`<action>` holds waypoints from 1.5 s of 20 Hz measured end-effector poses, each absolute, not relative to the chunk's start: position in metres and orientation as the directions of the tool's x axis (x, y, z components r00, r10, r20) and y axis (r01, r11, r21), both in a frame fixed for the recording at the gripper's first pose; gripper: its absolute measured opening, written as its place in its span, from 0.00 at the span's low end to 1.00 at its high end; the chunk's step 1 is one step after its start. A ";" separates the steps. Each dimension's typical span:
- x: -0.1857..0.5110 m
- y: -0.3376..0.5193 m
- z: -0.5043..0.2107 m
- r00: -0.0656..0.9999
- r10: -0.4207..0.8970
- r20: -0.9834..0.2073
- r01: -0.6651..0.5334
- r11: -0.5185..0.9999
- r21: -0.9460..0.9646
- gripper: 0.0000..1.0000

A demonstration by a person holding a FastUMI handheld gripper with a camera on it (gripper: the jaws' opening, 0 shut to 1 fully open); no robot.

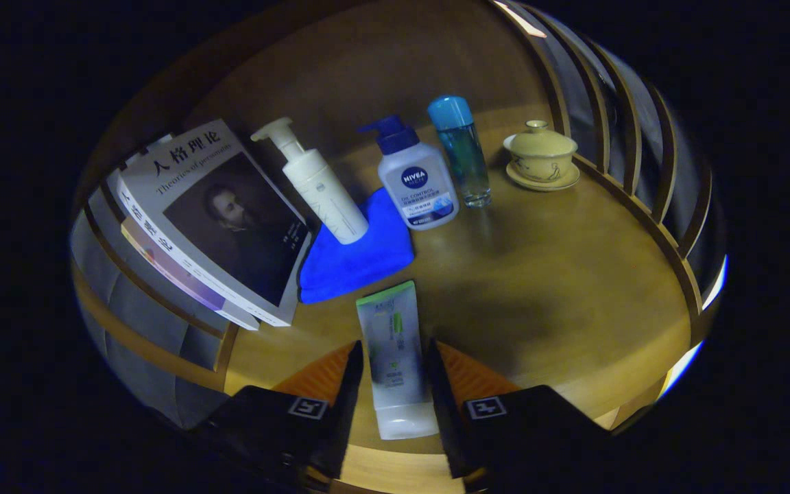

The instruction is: Pull open the drawer, take out the items inside it, and place them on the countertop above the cabinet.

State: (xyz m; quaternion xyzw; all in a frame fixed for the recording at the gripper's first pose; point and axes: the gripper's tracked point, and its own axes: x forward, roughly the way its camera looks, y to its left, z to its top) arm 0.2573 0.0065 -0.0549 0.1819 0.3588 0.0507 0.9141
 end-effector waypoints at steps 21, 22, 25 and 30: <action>0.029 0.072 0.031 0.984 0.178 -0.004 -0.178 0.984 -0.012 0.98; 0.019 0.074 0.027 0.984 0.176 0.004 -0.176 0.984 -0.018 0.98; -0.010 0.073 0.013 0.987 0.158 0.009 -0.157 0.987 -0.028 0.98; -0.038 0.055 -0.009 0.996 0.088 -0.002 -0.088 0.995 -0.045 0.98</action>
